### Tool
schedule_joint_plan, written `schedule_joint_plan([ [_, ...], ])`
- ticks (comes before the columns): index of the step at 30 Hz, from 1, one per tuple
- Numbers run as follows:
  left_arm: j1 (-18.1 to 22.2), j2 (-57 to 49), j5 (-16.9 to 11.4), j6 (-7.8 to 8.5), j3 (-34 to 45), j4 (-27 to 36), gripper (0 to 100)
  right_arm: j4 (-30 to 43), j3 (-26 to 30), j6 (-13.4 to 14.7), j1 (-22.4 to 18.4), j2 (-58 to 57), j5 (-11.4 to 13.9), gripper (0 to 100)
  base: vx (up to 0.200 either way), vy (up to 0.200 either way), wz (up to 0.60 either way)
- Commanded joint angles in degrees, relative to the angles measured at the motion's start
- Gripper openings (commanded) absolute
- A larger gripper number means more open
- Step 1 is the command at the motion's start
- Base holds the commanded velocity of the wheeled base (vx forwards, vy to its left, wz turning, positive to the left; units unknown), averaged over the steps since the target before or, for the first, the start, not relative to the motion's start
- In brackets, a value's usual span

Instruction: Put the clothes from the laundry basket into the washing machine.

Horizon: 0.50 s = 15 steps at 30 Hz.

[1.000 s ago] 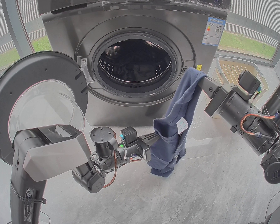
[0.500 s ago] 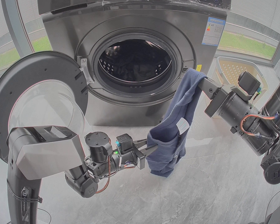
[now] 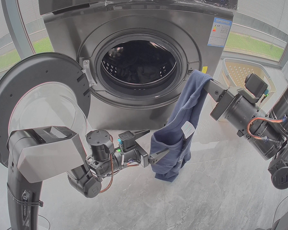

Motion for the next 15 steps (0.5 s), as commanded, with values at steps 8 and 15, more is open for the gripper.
schedule_joint_plan([
  [8,-1.5,2.6,-0.8,-0.03,-3.1,0.0,100,0.0,0.1,0.0,0.0,0.1,0.0,0,0.0,0.0,0.0],
  [15,-1.7,2.5,-0.2,-0.12,-4.5,0.0,0,0.0,0.1,0.1,0.0,0.2,0.0,0,0.0,0.0,0.0],
])
